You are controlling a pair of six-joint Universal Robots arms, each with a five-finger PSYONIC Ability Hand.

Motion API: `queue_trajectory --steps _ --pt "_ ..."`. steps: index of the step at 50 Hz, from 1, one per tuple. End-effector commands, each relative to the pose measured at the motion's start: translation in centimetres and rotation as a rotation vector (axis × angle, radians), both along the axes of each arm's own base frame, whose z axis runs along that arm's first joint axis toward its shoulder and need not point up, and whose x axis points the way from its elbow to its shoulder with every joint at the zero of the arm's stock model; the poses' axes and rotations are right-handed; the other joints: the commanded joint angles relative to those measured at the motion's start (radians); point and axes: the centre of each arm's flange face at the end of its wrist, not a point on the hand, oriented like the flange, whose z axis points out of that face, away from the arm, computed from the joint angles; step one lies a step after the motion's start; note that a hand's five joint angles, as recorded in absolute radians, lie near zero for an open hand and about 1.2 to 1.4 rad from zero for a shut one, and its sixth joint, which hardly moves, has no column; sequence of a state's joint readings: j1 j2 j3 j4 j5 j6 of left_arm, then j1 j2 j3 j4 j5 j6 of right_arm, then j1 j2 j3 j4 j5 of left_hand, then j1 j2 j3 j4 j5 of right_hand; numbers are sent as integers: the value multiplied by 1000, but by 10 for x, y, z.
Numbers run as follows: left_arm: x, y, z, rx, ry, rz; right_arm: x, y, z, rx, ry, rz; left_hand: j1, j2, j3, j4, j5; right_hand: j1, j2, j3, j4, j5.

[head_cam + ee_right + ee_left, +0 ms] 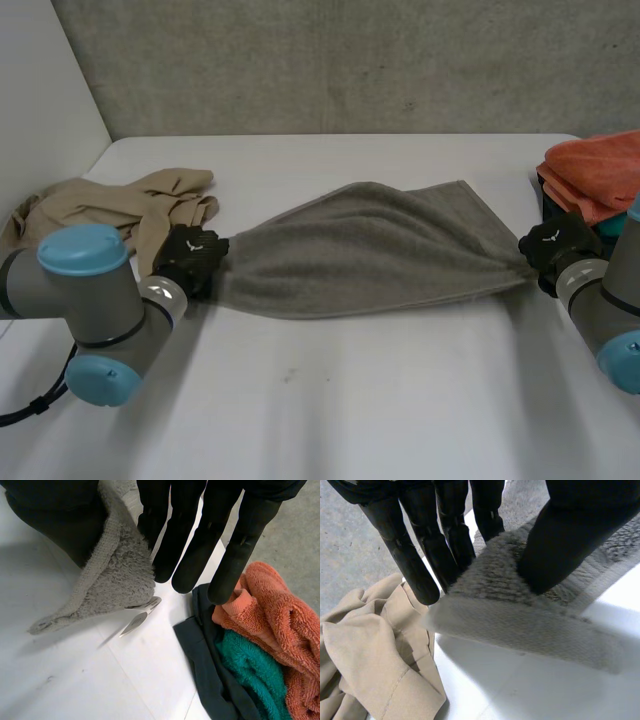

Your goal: Fold the laundry.

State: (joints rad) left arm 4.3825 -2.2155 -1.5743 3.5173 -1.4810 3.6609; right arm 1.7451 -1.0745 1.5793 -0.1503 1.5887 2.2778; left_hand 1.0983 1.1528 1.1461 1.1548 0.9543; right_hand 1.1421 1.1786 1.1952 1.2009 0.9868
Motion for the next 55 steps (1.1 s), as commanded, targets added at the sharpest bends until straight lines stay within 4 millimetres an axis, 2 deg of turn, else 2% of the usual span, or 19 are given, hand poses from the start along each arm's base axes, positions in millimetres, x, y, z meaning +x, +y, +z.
queue_trajectory --steps 1,9,12,13,18,21,23,30,32,35,38,40,42,43,45,47,50,53,55 --pt "1 6 52 -100 44 11 -2 -1 11 -22 3 -12 298 243 250 242 267 254 218 201 195 235" --pt "16 53 164 -180 237 37 -7 28 99 -123 30 11 298 243 250 242 267 254 218 201 195 235" --pt "26 72 204 -195 279 46 -12 42 142 -167 49 9 298 243 250 242 267 254 218 201 195 235" --pt "28 77 213 -196 284 47 -17 48 163 -198 55 -1 298 243 250 242 267 254 218 201 195 235" --pt "33 89 243 -148 271 54 -26 61 210 -296 76 -13 298 243 250 242 267 254 218 201 195 235" --pt "33 83 240 -101 253 65 -27 63 213 -292 89 -9 298 243 250 242 267 254 218 201 195 235" --pt "31 72 224 -26 224 80 -26 61 208 -273 91 -3 298 243 250 242 267 254 218 201 195 235" --pt "21 39 143 243 124 112 -15 22 130 -32 109 30 298 243 250 242 267 254 218 201 195 235" --pt "17 26 119 295 102 119 -12 13 118 -7 107 34 298 243 250 242 267 254 218 201 195 235" --pt "9 7 108 273 110 114 -2 -8 102 -14 105 27 298 243 250 242 267 254 218 201 195 235" --pt "-7 -22 119 144 158 87 10 -35 105 -136 88 -11 298 243 250 242 267 254 218 201 195 235" --pt "-20 -38 153 -27 228 54 18 -49 120 -250 68 -37 298 243 250 242 267 254 218 201 195 235" --pt "-28 -46 177 -153 279 27 30 -60 155 -453 -6 -56 298 243 250 242 267 254 218 201 195 235" --pt "-36 -52 203 -292 340 1 35 -62 169 -532 -46 -58 298 243 250 242 267 254 218 201 195 235" --pt "-44 -53 227 -431 401 -28 43 -67 200 -748 -182 -53 298 243 250 242 267 254 218 201 195 235" --pt "-46 -44 265 -608 473 -57 45 -66 215 -850 -247 -49 298 243 250 242 267 254 218 201 195 235" --pt "-41 -33 295 -757 536 -70 44 -51 239 -956 -292 -35 298 243 250 242 267 254 218 201 195 235" --pt "-36 -33 289 -754 531 -50 41 -40 241 -912 -270 -27 298 243 250 242 267 254 218 201 195 235" --pt "-36 -35 279 -724 519 -44 45 -42 220 -812 -242 -7 298 243 250 242 267 254 218 201 195 235"
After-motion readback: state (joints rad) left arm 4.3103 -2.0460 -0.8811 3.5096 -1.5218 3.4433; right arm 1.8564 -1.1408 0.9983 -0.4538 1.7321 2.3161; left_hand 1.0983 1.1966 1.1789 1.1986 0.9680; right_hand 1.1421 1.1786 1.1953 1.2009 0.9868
